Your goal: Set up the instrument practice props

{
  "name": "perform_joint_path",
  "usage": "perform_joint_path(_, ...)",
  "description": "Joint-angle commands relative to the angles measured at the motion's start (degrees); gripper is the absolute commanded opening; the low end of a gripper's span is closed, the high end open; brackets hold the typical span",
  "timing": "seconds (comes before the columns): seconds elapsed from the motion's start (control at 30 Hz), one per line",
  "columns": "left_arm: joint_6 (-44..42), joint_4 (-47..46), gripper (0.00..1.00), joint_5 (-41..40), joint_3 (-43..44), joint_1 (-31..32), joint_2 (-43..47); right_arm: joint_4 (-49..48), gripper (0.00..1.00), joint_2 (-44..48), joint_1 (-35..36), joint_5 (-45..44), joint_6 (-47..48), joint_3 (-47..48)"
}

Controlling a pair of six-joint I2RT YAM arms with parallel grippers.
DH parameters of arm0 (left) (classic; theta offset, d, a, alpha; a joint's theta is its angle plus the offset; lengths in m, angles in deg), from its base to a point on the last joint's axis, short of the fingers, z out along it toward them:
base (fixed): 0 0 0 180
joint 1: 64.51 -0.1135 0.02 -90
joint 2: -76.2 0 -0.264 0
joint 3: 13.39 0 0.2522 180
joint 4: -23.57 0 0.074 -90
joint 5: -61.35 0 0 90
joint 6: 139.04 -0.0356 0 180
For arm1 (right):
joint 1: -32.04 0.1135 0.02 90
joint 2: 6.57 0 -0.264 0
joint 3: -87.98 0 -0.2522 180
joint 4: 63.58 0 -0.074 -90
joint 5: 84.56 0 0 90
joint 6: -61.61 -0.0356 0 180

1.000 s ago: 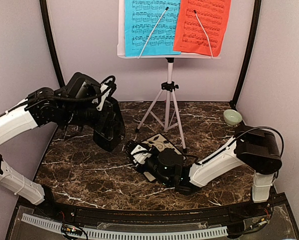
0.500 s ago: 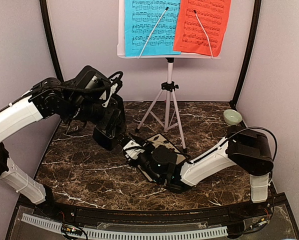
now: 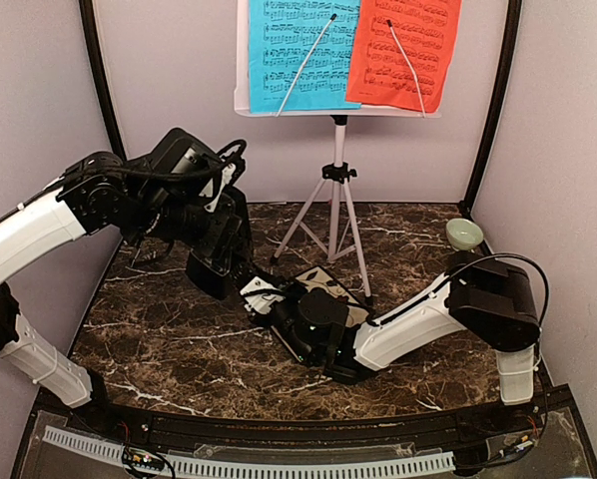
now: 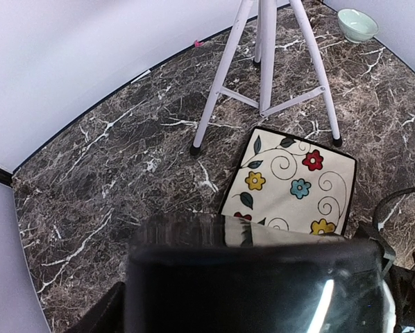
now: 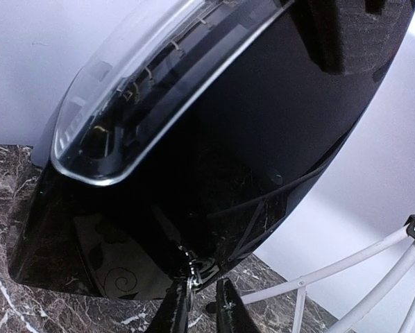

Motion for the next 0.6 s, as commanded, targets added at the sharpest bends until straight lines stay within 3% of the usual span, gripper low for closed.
perform_joint_path(0.0,-0.2,-2.7,0.10,-1.8,2.5,0.3,1.8,-3.8,0.13,-0.5,0.4,-1.3,1.0,0.5)
perform_joint_path(0.27,-0.8,-3.3,0.10,-1.6,2.1,0.3,1.9,-3.5,0.00,0.3,0.4,1.5,0.4,-0.4)
perform_joint_path(0.57,-1.6,-8.5,0.08,-0.9,-2.6,0.3,5.3,-0.6,0.00,3.6,-0.9,5.6,-9.3,-2.2)
